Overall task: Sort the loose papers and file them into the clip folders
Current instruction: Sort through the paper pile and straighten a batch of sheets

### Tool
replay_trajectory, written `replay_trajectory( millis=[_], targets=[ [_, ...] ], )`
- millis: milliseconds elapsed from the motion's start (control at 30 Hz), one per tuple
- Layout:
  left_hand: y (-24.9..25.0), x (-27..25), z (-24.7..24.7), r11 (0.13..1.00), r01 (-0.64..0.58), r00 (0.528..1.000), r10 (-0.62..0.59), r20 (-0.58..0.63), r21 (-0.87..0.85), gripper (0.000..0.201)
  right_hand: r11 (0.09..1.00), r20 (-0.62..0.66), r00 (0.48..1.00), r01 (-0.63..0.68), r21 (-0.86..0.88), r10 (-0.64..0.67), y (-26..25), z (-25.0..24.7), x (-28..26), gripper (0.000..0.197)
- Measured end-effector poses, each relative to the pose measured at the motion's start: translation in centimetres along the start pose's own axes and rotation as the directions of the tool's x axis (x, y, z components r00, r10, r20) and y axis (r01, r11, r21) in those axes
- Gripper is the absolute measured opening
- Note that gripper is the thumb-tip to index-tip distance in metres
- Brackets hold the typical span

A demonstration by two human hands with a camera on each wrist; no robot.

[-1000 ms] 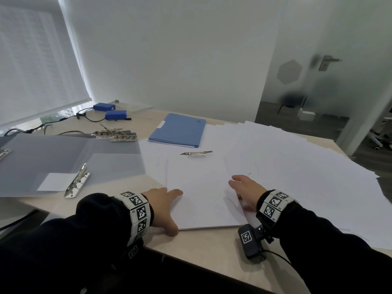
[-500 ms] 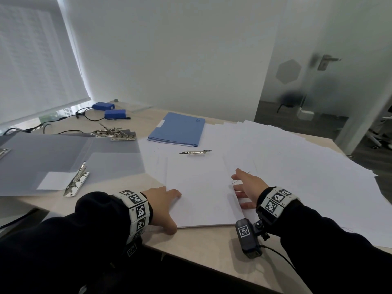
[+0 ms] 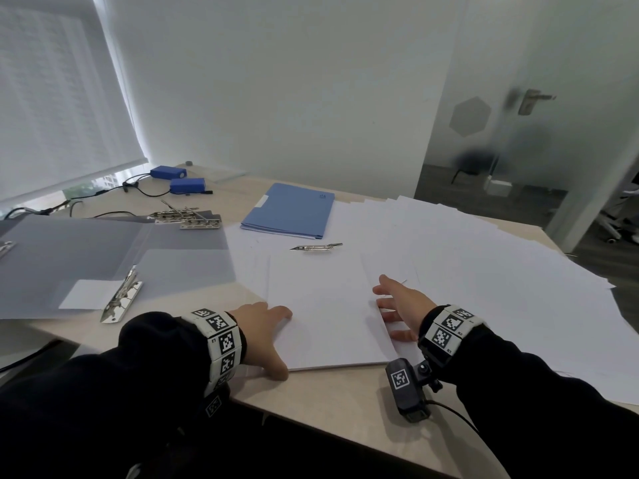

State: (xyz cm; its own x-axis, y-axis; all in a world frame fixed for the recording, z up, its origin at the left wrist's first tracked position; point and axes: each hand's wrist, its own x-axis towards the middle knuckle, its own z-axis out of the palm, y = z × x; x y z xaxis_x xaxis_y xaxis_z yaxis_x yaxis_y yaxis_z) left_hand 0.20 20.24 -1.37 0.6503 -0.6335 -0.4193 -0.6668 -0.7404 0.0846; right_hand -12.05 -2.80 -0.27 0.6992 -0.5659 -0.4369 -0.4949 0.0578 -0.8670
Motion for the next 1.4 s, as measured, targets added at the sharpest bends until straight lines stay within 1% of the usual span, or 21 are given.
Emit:
replay_trajectory(
  millis=[167,267,467,533,633,700,767,867,933,967,1000,1067,1100,1167,1300,1400],
  targets=[
    [-0.1,0.0,0.0,1.000,0.017,1.000,-0.017,-0.003,0.000,0.108,1.000,0.003,1.000,-0.005,-0.002,0.005,0.0,-0.1,-0.1,0.042],
    [0.0,0.1,0.0,1.000,0.015,1.000,-0.015,-0.004,0.009,0.105,1.000,0.006,1.000,-0.001,-0.018,0.001,0.0,-0.1,-0.1,0.043],
    [-0.2,0.6,-0.1,1.000,-0.006,1.000,0.006,-0.004,0.021,0.105,0.989,0.000,1.000,0.018,-0.147,-0.018,-0.2,0.2,0.0,0.041],
    [-0.4,0.8,-0.7,0.999,-0.007,1.000,0.007,0.005,-0.032,0.103,0.982,0.006,1.000,0.026,-0.186,-0.026,-0.2,0.2,0.3,0.040],
    [-1.2,1.4,-2.2,0.980,0.014,1.000,-0.016,-0.011,-0.201,0.086,0.969,0.002,0.999,0.042,-0.244,-0.043,-0.5,0.0,0.9,0.033],
    [-1.8,2.1,-3.3,0.950,0.027,0.999,-0.040,-0.034,-0.311,0.073,0.954,-0.012,0.997,0.065,-0.291,-0.071,-1.1,-0.1,1.5,0.033],
    [-2.1,3.1,-4.5,0.917,0.023,0.996,-0.057,-0.074,-0.399,0.059,0.951,-0.018,0.995,0.084,-0.298,-0.094,-2.0,-0.2,2.3,0.033],
    [-2.4,5.1,-6.2,0.861,-0.007,0.989,-0.070,-0.132,-0.509,0.036,0.964,-0.020,0.993,0.104,-0.243,-0.112,-3.8,0.2,3.6,0.030],
    [-2.1,6.7,-7.3,0.812,-0.026,0.986,-0.076,-0.149,-0.584,0.028,0.976,-0.021,0.993,0.111,-0.188,-0.117,-5.3,0.6,4.7,0.027],
    [-1.9,7.5,-7.8,0.807,-0.039,0.984,-0.071,-0.163,-0.589,0.027,0.982,-0.024,0.993,0.108,-0.158,-0.114,-6.0,0.9,5.4,0.026],
    [-1.7,8.4,-8.2,0.833,-0.052,0.983,-0.054,-0.175,-0.550,0.027,0.987,-0.027,0.994,0.103,-0.126,-0.108,-6.8,1.1,6.1,0.025],
    [-1.2,10.0,-8.9,0.914,-0.072,0.983,-0.004,-0.185,-0.400,0.031,0.994,-0.034,0.995,0.090,-0.054,-0.092,-8.2,1.6,7.9,0.024],
    [-0.9,10.7,-9.1,0.944,-0.075,0.984,0.018,-0.177,-0.322,0.034,0.996,-0.036,0.996,0.084,-0.017,-0.085,-8.8,1.8,8.8,0.023],
    [-0.6,12.1,-9.4,0.977,-0.072,0.990,0.045,-0.137,-0.198,0.041,0.996,-0.045,0.997,0.072,0.049,-0.069,-9.7,2.3,10.5,0.024],
    [-0.2,14.2,-8.6,0.998,-0.051,0.999,0.051,-0.013,0.046,0.065,0.993,-0.043,0.999,0.028,0.111,-0.023,-10.2,3.8,13.7,0.026],
    [-0.2,15.0,-8.3,0.990,-0.044,0.999,0.042,0.017,0.134,0.075,0.991,-0.046,0.998,-0.024,0.131,0.030,-9.7,5.2,15.7,0.030]
  ],
)
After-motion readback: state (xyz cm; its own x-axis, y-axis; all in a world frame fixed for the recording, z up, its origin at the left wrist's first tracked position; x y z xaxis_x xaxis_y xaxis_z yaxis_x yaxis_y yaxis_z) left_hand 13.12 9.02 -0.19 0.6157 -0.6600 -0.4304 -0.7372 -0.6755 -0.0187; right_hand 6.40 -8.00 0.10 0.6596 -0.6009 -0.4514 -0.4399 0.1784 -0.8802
